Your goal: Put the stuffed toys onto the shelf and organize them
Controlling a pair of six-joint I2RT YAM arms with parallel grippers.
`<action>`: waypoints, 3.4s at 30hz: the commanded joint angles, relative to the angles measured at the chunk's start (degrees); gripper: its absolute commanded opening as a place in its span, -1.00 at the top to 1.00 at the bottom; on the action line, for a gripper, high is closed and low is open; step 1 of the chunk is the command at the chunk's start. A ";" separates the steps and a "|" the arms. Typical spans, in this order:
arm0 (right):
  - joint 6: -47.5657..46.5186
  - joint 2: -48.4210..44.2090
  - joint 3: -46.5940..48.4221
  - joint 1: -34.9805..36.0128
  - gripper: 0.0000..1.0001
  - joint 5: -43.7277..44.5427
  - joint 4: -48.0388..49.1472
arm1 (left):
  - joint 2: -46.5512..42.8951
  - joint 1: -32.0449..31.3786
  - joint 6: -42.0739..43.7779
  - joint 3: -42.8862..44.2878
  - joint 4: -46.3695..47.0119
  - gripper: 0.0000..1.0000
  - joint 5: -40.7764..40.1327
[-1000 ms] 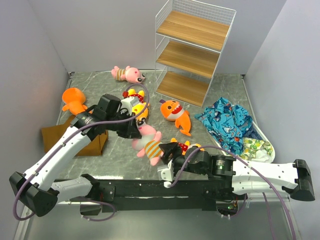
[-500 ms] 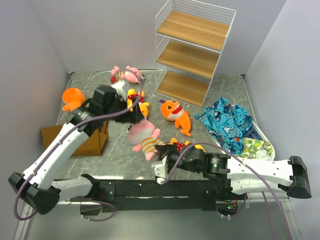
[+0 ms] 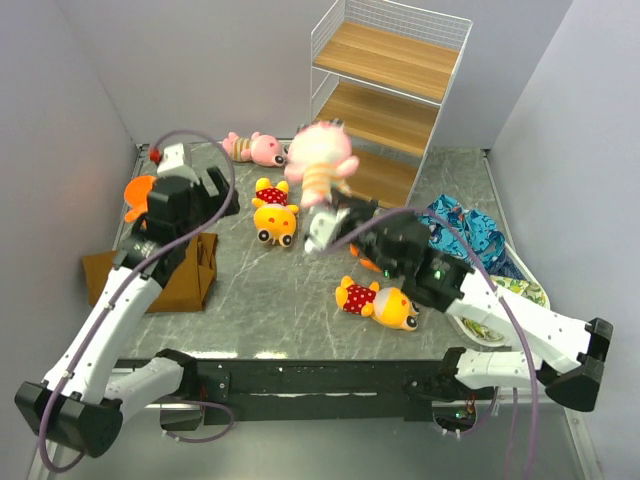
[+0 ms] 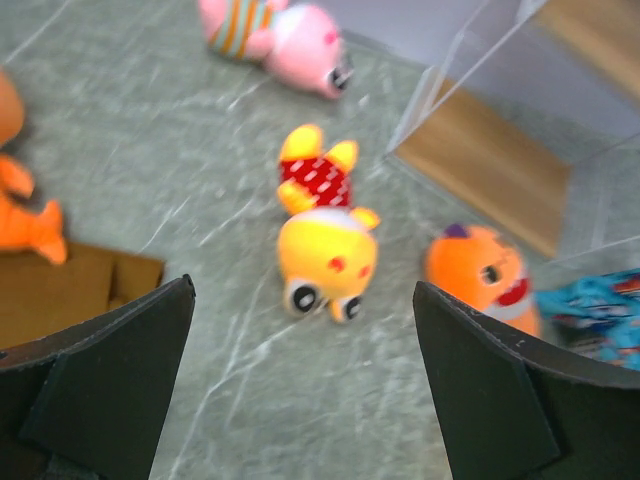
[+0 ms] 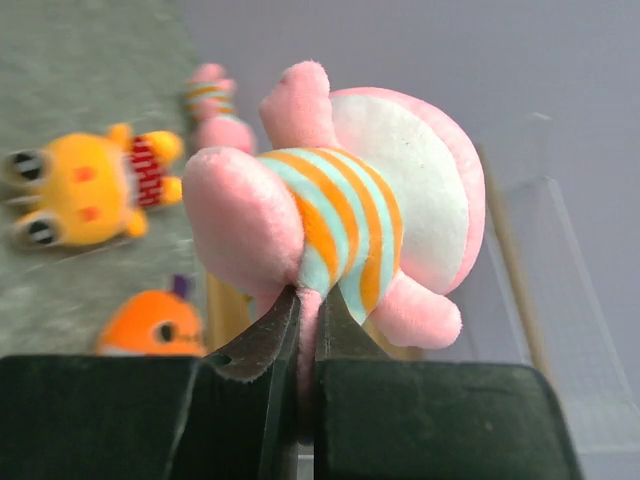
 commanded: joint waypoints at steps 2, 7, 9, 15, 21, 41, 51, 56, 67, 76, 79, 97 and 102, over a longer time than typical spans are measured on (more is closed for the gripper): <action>-2.25 6.02 13.83 -9.29 1.00 2.24 7.46 | -3.80 -0.04 0.97 -9.96 9.52 -0.93 -3.62; -4.37 13.74 25.50 -16.67 1.00 0.49 8.97 | -3.01 -0.22 2.30 -9.35 8.55 -0.93 -4.66; -3.23 15.86 29.13 -20.62 1.00 -1.44 7.04 | -2.84 -0.22 1.87 -9.35 7.77 -0.93 -3.36; -3.93 23.07 38.01 -28.00 0.94 -4.78 4.58 | -3.45 -0.22 1.86 -9.26 8.12 -0.93 -2.38; -1.82 30.19 47.15 -32.41 0.71 -5.40 -1.22 | -3.80 -0.22 2.13 -9.26 8.29 -0.93 -1.94; -2.25 34.24 50.85 -37.51 0.32 -2.33 -2.99 | -3.02 -0.22 2.22 -9.18 8.03 -0.93 -0.97; -1.29 32.23 48.05 -38.39 0.25 0.84 -2.81 | -2.57 -0.22 2.22 -9.00 7.77 -0.93 -1.24; 0.47 31.78 48.04 -39.18 0.12 1.72 -2.37 | -2.40 -0.22 2.21 -8.91 7.77 -0.93 -1.15; -0.23 31.43 47.78 -39.80 0.02 2.42 -2.02 | -2.49 -0.22 2.30 -8.82 7.68 -0.93 -1.24; 3.36 28.27 48.31 -39.80 -0.63 -3.02 -4.39 | -2.84 -0.22 2.30 -9.18 7.94 -0.93 -1.50; 6.61 26.51 47.95 -39.71 -0.66 -7.31 -6.15 | -2.22 -0.22 2.30 -8.83 7.50 -0.93 -1.68; 46.40 8.07 21.96 -8.80 -0.81 13.06 -5.44 | 8.12 3.55 -4.90 -2.43 6.55 -0.94 6.83; 59.69 1.12 11.06 -3.94 -0.76 7.97 -5.81 | 18.50 12.85 -9.91 9.36 5.30 -0.98 15.36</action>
